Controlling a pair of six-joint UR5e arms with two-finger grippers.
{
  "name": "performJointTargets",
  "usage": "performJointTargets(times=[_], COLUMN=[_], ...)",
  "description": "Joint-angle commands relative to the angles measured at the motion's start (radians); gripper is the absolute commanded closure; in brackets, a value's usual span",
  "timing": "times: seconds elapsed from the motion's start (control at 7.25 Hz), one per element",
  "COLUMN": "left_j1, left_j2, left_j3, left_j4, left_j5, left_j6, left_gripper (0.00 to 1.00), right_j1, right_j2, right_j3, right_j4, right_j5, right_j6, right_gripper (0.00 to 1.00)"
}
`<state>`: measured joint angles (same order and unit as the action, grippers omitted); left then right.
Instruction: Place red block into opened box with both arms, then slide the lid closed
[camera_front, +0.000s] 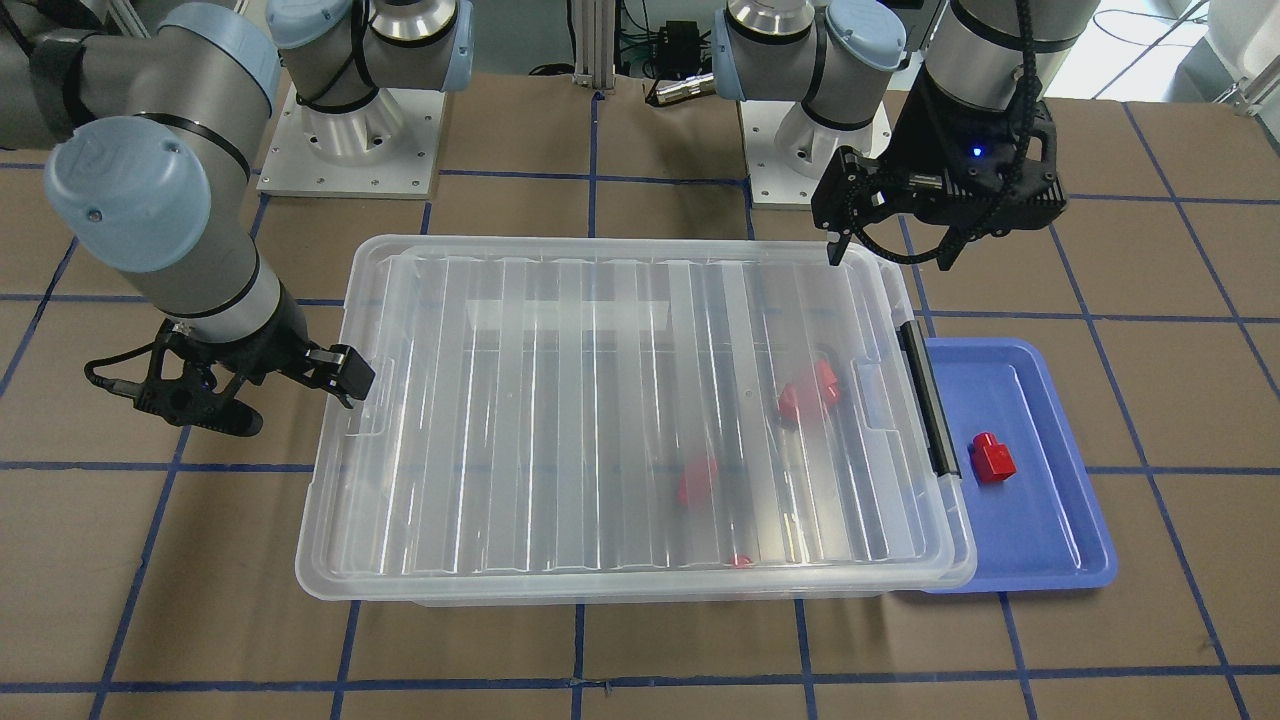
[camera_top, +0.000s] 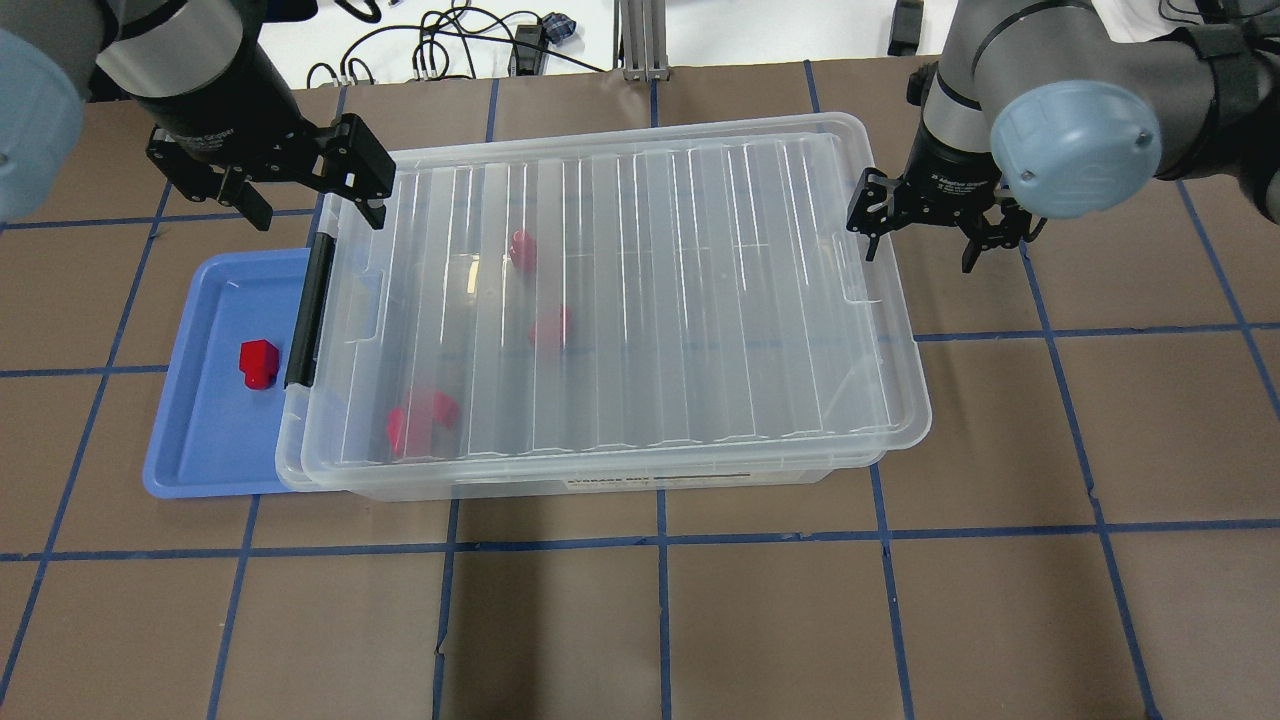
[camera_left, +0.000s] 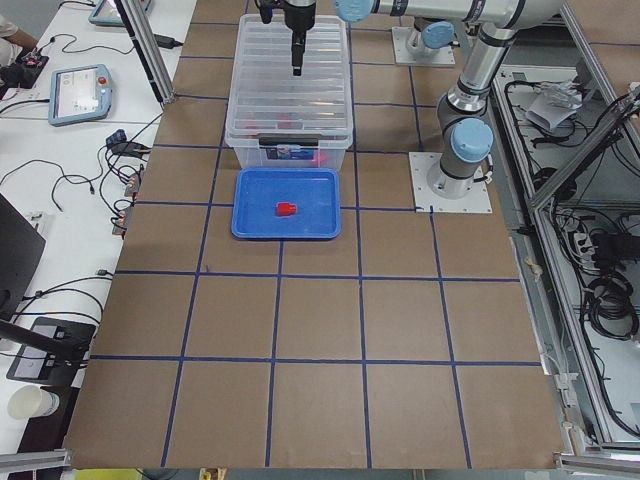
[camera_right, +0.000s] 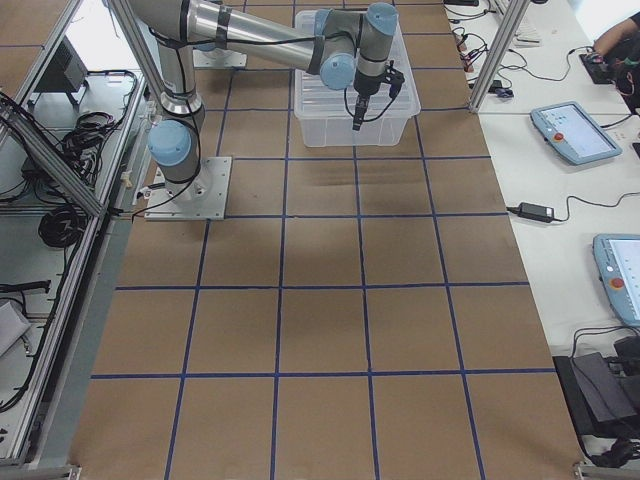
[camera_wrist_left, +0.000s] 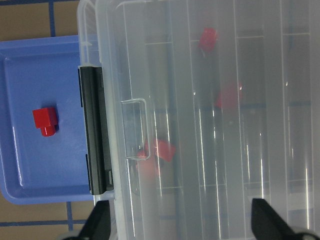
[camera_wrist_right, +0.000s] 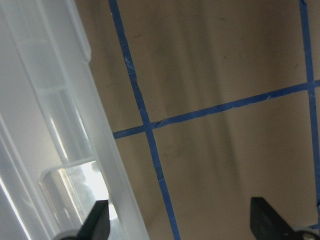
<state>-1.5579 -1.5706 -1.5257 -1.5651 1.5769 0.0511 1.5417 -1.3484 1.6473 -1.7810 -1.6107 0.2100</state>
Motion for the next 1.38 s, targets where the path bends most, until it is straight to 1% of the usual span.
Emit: performJointTargets(times=[0.0,0.28,0.41,0.83,0.97,1.1,1.24], left_j1=[-0.001,-0.001,-0.001,-0.001,0.007,0.019,0.060], left_j2=[-0.003,-0.005,-0.006,-0.066,-0.065,-0.083,-0.088], left_j3=[-0.002,0.001,0.021,0.025,0.032,0.027,0.032], left_j4=[-0.001,-0.001,-0.015,-0.016,-0.015,-0.019,-0.023], left_j5=[0.002,0.002,0.006,-0.001,0.006,0.006,0.003], left_j6=[0.001,0.001,0.006,0.018,0.022,0.023,0.015], left_gripper=[0.00,0.00,0.00,0.00,0.00,0.00,0.00], right_j1=[-0.008,-0.020,-0.040,-0.095,-0.119,-0.141,-0.167], right_j2=[0.015,0.015,0.015,0.014,0.014,0.014,0.014], right_j3=[-0.003,-0.001,0.000,0.000,-0.001,-0.001,-0.001], right_j4=[-0.005,-0.005,-0.002,0.002,0.003,0.000,0.000], right_j5=[-0.012,-0.021,-0.049,-0.063,-0.101,-0.107,-0.107], right_j6=[-0.003,-0.015,-0.068,-0.162,-0.200,-0.245,-0.282], right_gripper=[0.00,0.00,0.00,0.00,0.00,0.00,0.00])
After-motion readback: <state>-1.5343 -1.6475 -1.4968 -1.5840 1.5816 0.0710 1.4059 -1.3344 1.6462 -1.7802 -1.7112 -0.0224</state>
